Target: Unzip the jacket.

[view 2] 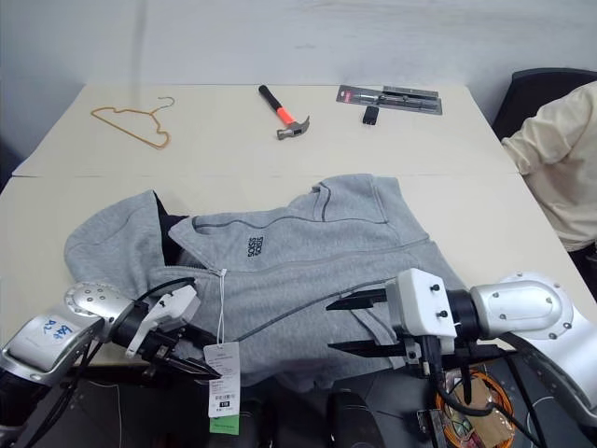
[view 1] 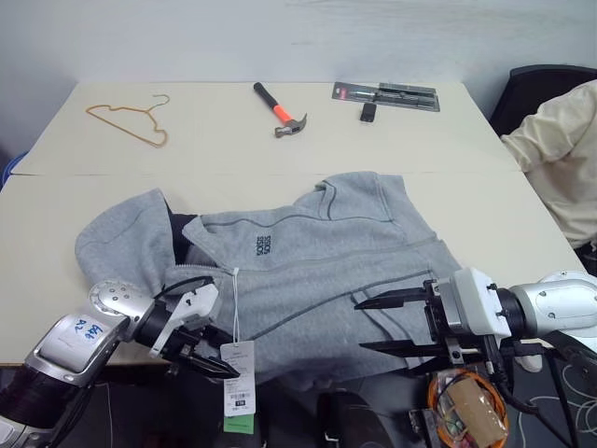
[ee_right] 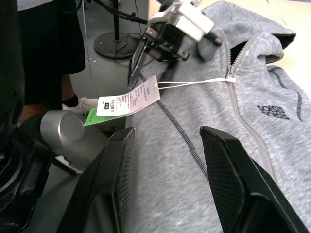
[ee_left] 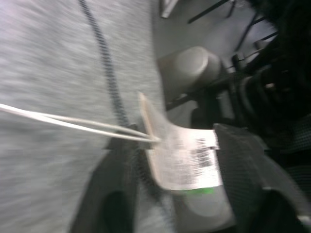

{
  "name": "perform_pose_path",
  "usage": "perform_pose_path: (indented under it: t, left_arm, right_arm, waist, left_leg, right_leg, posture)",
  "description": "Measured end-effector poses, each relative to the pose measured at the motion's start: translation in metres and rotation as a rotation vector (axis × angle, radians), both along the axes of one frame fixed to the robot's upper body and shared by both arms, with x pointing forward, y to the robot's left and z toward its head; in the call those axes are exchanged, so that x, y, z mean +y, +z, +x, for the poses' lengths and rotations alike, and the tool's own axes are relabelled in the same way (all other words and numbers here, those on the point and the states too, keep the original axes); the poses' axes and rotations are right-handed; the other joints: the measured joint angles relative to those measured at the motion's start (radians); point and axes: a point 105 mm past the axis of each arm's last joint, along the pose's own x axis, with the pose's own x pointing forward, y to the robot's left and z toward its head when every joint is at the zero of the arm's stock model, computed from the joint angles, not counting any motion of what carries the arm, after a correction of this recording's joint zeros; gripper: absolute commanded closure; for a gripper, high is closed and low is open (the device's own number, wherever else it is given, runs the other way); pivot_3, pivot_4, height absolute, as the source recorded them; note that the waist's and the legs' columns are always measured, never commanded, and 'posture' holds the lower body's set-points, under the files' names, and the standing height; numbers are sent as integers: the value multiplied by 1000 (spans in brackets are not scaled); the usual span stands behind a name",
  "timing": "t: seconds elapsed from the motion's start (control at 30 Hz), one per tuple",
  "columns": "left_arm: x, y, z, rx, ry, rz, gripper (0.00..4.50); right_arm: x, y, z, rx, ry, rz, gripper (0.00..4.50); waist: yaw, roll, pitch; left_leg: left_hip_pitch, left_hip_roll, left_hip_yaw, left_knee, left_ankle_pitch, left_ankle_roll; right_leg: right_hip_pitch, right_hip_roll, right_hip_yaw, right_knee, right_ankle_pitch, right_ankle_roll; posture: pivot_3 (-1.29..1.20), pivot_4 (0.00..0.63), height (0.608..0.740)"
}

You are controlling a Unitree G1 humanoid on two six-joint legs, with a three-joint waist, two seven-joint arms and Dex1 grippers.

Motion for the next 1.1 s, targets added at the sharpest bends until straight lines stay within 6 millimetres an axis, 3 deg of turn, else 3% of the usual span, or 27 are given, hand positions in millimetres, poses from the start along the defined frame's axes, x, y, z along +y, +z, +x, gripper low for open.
perform_pose_path:
  t: [0.13, 0.37, 0.6, 0.77, 0.9, 1.07, 1.1]
  left_arm:
    - [0, 4, -3, 15, -1, 21, 4448]
    - [-10, 22, 5, 48, 34, -24, 4481]
    - [-49, 53, 37, 178, 232, -260, 4481]
    - [-88, 69, 67, 280, 425, -446, 4481]
    - [-105, 66, 93, 353, 660, -528, 4481]
    - [-103, 51, 115, 477, 962, -547, 4481]
    - [-97, 45, 118, 485, 1026, -518, 4305]
  right_arm:
    - [2, 4, 3, -11, -11, 14, 2262]
    - [4, 7, 7, -19, -31, 46, 2262]
    - [-3, 4, 9, -32, -71, 24, 2262]
    - [-11, 1, 14, -81, -121, -17, 2262]
    - [-15, 1, 18, -108, -150, -32, 2262]
    - [-16, 1, 21, -122, -174, -34, 2262]
    - [-16, 2, 22, -134, -187, -32, 2262]
  waist:
    - [0, 0, 0]
    - [2, 0, 0]
    - [5, 0, 0]
    - [16, 0, 0]
    - [26, -1, 0]
    - [26, -1, 0]
    - [26, -1, 0]
  left_leg:
    - [0, 0, 0, 0, 0, 0]
    - [0, 0, 0, 0, 0, 0]
    - [-1, 0, -1, 2, 1, 0]
    - [-1, -1, -1, 4, 1, 0]
    - [-1, -2, -1, 4, 1, -1]
    - [-1, -2, -1, 3, 1, -1]
    - [-1, -2, -1, 3, 1, -2]
  right_leg:
    - [0, 0, 0, 0, 0, 0]
    - [0, 0, 0, 0, 0, 0]
    - [0, 0, 0, 0, 0, 1]
    - [1, 0, 0, 0, 2, 3]
    - [1, 0, 0, 0, 2, 3]
    - [2, 0, 0, -1, 2, 4]
    - [1, 1, 0, -1, 2, 4]
  posture:
    - [0, 150, 740]
    - [0, 150, 740]
    - [0, 150, 740]
    - [0, 150, 740]
    - [0, 150, 740]
    - [0, 150, 740]
    - [0, 150, 740]
